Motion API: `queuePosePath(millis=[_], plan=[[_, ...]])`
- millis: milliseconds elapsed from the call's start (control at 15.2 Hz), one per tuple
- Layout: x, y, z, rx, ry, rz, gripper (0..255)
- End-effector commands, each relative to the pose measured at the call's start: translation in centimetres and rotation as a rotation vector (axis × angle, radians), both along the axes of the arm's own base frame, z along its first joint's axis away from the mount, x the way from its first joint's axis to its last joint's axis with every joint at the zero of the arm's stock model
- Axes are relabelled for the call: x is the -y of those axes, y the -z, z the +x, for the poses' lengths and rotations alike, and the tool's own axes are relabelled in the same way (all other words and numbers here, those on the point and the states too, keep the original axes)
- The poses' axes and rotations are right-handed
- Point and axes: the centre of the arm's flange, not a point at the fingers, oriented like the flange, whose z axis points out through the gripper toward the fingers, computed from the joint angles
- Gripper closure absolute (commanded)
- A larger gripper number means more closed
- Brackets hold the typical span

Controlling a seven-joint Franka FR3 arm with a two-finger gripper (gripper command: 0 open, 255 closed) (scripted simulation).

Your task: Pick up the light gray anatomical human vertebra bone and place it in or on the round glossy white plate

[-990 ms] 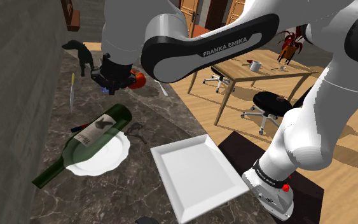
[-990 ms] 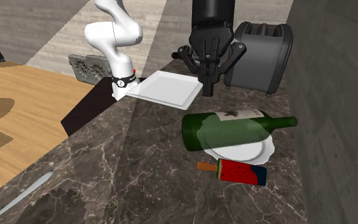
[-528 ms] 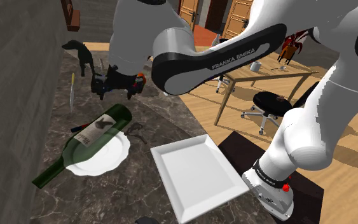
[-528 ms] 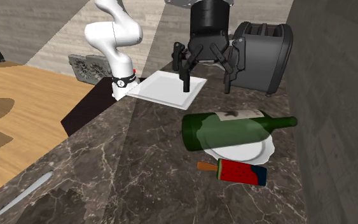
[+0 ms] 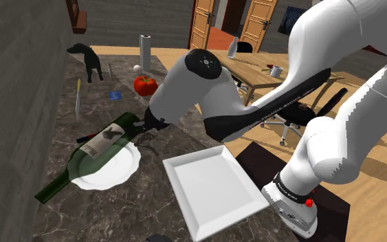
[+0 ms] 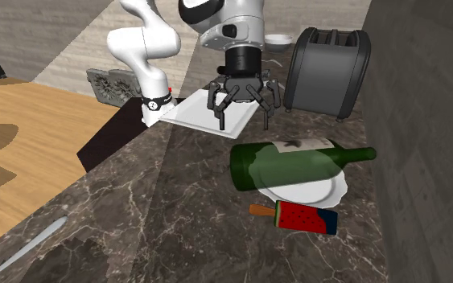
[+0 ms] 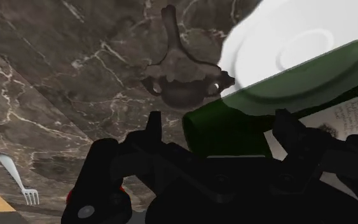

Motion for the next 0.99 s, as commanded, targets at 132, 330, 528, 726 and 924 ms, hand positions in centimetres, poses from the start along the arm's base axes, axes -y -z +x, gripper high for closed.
queuePosePath(millis=[132,330,528,726,924], plan=[[2.3,4.1,-3.6,0.040,-0.116,-0.038,0],[3.4,6.3,-4.7,0.057,-0.165,-0.054,0],[3.3,7.6,-3.9,0.057,-0.165,-0.054,0],[3.1,8.9,-3.0,0.057,-0.165,-0.054,0],[3.1,9.2,-2.8,0.057,-0.165,-0.054,0]])
